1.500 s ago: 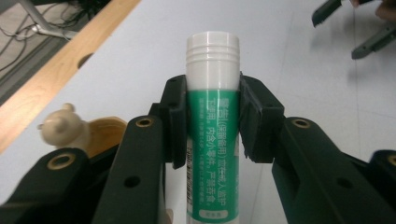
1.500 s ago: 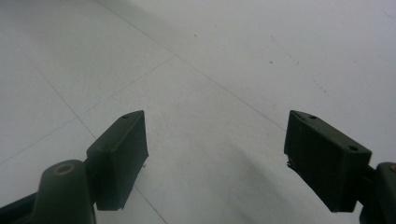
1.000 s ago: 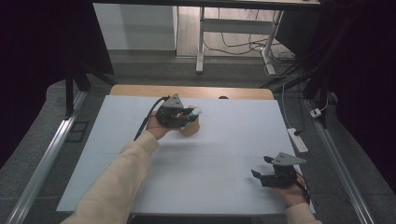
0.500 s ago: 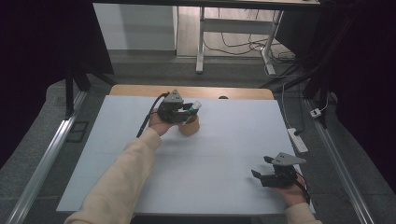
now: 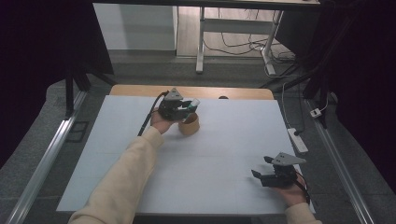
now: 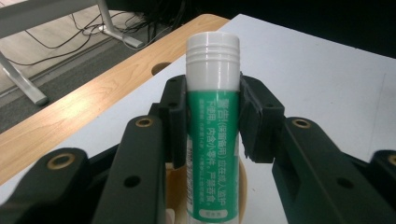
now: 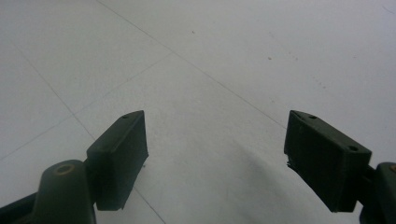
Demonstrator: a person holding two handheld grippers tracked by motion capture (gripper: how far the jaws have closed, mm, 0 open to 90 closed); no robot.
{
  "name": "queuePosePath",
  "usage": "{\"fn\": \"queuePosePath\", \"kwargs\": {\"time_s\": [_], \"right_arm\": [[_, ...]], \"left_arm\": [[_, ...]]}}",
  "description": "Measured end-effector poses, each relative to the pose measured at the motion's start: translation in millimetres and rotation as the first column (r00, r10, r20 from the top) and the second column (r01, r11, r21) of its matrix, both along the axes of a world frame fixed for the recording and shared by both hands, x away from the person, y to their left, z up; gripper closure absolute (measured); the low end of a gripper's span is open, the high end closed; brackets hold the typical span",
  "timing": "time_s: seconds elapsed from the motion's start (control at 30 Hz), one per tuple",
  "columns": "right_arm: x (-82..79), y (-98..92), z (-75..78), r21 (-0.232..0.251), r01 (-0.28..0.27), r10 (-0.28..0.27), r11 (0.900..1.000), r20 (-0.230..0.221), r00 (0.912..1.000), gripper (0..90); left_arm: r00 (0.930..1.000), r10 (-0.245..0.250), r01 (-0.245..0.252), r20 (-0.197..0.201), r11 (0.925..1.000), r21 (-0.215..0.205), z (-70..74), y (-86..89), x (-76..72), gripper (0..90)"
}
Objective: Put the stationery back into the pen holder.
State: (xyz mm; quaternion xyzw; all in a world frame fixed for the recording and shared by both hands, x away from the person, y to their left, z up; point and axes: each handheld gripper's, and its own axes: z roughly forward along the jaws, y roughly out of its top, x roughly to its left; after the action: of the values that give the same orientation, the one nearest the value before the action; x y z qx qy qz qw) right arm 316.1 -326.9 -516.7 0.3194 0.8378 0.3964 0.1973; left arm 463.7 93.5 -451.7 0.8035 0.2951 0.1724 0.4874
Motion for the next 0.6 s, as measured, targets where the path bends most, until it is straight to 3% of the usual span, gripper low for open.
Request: {"fn": "queuePosePath", "kwargs": {"time_s": [0.6], "right_arm": [[0.6,-1.1,-1.3,0.001,0.001,-0.001,1.0,-0.011,0.9999,21.1]], "left_arm": [[0.9997,0.024,-0.024,-0.003,0.9995,-0.019,-3.6,-1.3,10.5,64.1]]}}
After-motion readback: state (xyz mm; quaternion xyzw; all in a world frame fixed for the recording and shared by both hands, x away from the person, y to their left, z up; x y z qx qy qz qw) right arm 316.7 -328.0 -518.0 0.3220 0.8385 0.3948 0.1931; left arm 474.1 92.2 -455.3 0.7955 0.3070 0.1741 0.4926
